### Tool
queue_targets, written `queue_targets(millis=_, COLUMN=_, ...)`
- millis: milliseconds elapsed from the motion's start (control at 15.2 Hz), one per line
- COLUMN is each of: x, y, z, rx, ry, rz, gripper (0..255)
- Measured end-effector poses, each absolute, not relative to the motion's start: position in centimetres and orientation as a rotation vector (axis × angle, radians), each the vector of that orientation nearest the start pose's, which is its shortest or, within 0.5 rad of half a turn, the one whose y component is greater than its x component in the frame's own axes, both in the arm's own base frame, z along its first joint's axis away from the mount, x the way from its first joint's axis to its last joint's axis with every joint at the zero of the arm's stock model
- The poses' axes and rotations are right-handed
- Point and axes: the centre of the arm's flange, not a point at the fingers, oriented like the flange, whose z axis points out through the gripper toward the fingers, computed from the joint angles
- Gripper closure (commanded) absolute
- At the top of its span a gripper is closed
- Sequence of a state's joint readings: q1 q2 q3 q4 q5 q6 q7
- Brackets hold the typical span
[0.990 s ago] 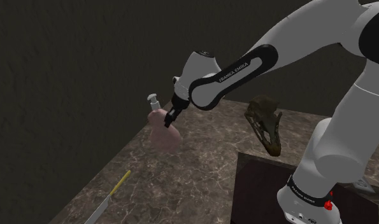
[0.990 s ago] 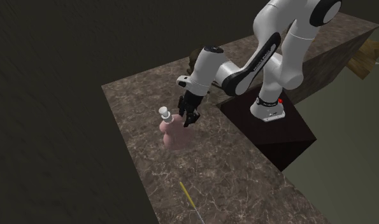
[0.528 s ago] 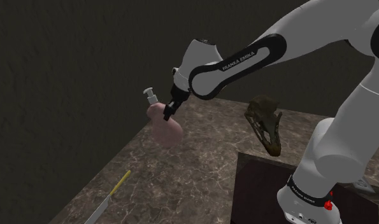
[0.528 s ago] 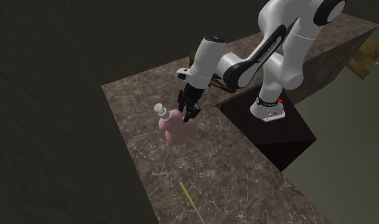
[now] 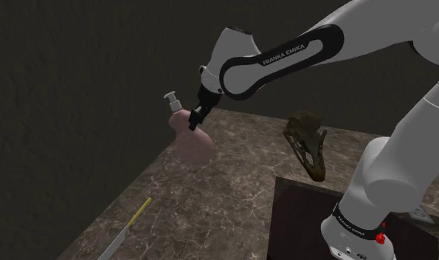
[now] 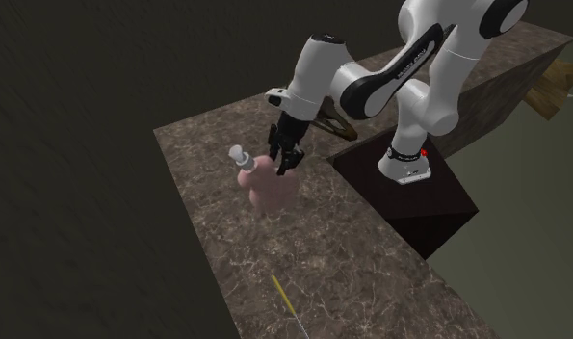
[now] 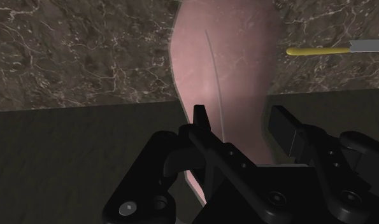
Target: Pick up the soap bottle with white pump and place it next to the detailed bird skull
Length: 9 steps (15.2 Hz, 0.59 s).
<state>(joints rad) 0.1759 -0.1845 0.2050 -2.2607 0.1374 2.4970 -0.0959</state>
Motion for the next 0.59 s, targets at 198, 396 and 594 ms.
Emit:
queue_targets(millis=198, x=48.5, y=20.1, z=49.6, rx=-2.900, ry=-0.571, rz=-0.606, gripper=255)
queue_targets(millis=396, x=48.7, y=19.9, z=51.0, rx=-2.900, ry=-0.571, rz=-0.606, gripper=255)
queue_targets(millis=594, x=48.6, y=19.9, z=52.9, rx=-2.900, ry=-0.571, rz=-0.606, gripper=255)
